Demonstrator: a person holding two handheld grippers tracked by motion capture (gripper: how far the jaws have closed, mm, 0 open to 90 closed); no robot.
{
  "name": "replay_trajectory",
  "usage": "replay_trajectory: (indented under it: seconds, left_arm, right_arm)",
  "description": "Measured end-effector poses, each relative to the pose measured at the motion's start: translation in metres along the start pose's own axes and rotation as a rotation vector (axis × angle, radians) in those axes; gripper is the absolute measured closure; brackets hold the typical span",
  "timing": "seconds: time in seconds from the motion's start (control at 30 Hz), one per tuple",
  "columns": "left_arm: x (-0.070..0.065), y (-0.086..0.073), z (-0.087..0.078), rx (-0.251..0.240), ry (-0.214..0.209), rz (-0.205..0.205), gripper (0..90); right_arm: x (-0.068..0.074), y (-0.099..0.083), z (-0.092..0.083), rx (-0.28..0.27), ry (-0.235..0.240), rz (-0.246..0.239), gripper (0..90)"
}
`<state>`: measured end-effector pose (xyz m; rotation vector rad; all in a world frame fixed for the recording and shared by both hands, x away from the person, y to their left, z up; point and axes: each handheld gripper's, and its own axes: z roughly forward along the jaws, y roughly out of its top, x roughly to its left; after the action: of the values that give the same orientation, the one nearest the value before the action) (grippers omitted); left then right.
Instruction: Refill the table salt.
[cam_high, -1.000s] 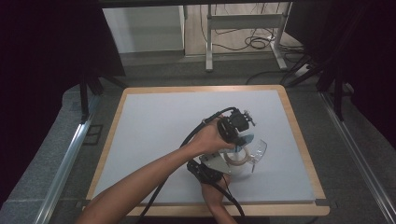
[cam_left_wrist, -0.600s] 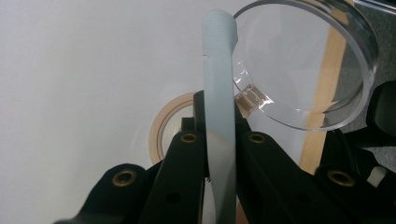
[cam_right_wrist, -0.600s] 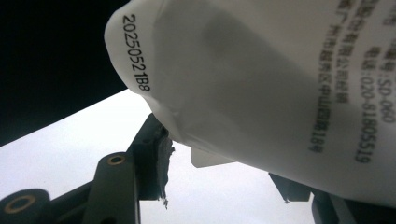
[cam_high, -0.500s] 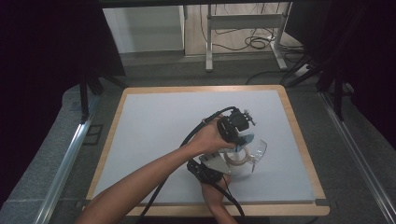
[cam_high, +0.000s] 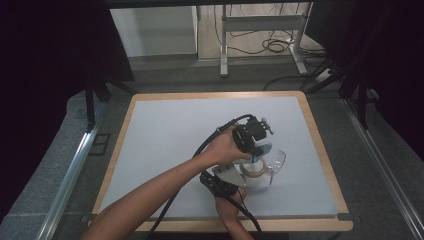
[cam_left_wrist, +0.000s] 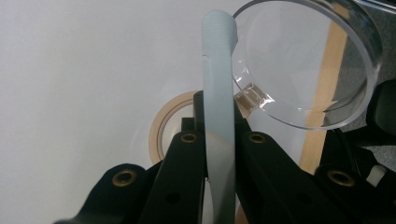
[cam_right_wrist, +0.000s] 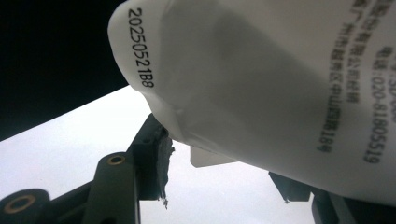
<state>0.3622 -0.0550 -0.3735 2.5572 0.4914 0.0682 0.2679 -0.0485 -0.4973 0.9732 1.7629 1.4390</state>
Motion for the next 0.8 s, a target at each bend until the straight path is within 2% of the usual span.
replay_trajectory:
  seconds: [0.8]
  left_arm:
    - [-0.0004, 0.0017, -0.0013, 0.005, 0.002, 0.005, 90.0]
  right_arm:
    - [0.0003, 0.0022, -0.0003, -0.003, 0.003, 0.003, 45.9]
